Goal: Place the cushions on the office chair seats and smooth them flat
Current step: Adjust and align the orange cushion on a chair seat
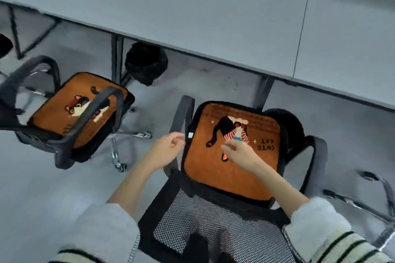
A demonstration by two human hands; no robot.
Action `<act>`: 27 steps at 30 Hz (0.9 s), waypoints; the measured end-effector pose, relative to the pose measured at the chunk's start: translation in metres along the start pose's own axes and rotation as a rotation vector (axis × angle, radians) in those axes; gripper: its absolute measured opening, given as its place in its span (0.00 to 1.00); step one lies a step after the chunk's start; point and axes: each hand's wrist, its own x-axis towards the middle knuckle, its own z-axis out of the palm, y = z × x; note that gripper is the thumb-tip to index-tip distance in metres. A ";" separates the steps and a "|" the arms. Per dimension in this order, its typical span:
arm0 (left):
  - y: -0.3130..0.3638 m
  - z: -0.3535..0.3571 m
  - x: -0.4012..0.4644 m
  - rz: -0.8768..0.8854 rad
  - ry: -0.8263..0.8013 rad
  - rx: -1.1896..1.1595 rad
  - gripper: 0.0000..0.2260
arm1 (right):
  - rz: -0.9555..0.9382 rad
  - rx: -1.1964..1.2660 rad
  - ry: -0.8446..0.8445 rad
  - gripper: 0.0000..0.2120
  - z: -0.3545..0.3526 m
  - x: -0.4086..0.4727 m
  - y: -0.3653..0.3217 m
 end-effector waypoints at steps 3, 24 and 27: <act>-0.008 -0.047 -0.026 0.028 0.095 0.001 0.14 | -0.118 -0.060 0.011 0.20 0.009 0.000 -0.059; -0.253 -0.430 -0.037 0.063 0.183 0.176 0.16 | -0.204 0.010 -0.111 0.18 0.261 0.132 -0.437; -0.269 -0.459 -0.010 0.046 0.097 0.225 0.17 | -0.158 0.038 -0.089 0.18 0.273 0.162 -0.458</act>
